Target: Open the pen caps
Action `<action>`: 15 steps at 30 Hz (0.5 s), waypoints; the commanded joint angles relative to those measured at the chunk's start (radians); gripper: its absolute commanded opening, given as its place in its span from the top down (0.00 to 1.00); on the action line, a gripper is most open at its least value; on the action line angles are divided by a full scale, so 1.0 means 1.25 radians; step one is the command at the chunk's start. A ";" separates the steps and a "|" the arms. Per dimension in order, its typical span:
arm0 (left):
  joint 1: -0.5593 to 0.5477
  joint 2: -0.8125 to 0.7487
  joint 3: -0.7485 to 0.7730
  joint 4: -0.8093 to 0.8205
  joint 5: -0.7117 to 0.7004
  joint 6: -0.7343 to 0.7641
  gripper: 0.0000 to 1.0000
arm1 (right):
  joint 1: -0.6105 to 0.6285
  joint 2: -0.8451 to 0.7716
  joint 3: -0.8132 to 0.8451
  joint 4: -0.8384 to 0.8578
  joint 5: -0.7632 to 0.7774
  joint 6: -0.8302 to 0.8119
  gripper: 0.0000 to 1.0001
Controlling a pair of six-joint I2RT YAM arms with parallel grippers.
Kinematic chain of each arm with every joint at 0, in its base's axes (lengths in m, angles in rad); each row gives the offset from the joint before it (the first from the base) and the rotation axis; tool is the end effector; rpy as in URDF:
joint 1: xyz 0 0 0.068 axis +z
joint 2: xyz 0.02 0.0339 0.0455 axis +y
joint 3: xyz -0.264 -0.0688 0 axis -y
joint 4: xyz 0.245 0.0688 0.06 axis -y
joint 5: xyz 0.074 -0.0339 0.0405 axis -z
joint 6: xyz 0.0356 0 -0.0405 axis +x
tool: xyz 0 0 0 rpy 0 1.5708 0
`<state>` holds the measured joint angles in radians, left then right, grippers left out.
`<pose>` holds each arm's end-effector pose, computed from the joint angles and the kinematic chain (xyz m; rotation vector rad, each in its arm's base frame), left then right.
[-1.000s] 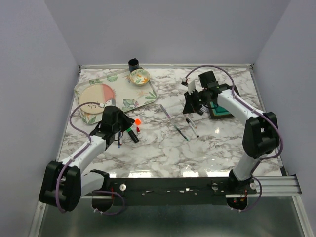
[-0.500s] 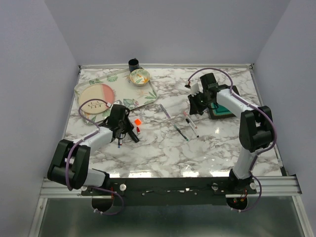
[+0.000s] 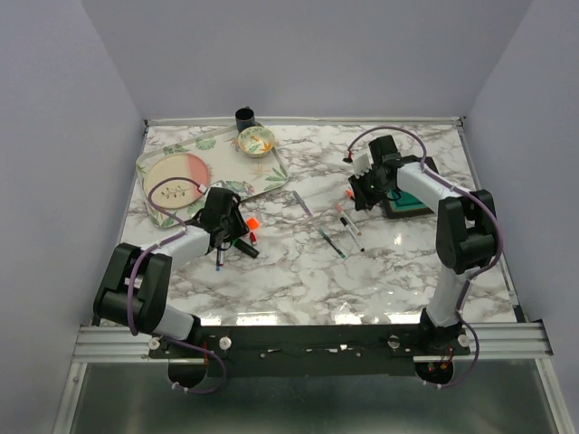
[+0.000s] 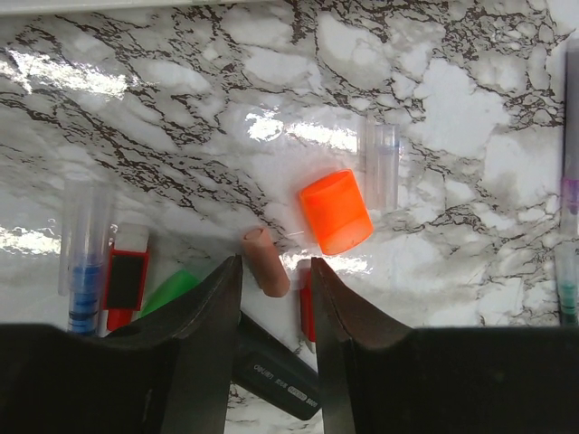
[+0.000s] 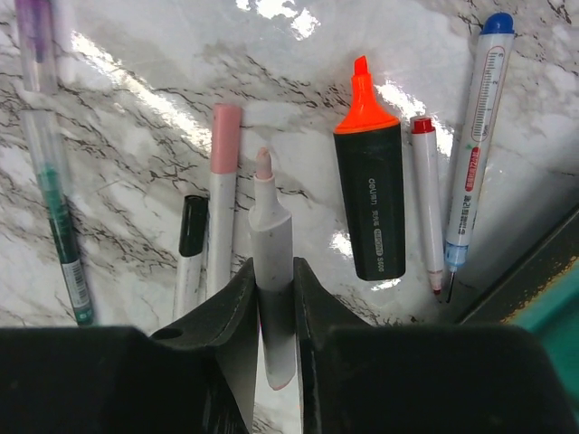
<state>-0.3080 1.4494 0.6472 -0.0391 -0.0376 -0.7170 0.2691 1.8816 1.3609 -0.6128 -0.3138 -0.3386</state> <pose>0.2620 -0.0819 0.1594 -0.5160 2.4009 -0.4195 0.3719 0.1140 0.1973 -0.8876 2.5173 0.4012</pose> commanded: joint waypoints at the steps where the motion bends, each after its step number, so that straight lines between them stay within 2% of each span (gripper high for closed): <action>1: -0.003 -0.013 0.017 0.006 -0.019 0.014 0.55 | -0.003 0.040 0.005 0.015 0.060 -0.019 0.72; 10: 0.000 -0.068 0.022 -0.012 -0.006 0.016 0.45 | -0.003 0.068 0.016 0.003 0.090 -0.021 0.67; 15: 0.003 -0.122 0.025 -0.036 0.002 0.019 0.40 | -0.003 0.014 0.004 0.015 0.094 -0.025 0.66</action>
<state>-0.3080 1.3655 0.6476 -0.0525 -0.0372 -0.7078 0.2687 1.9476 1.3613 -0.6102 -0.2264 -0.3527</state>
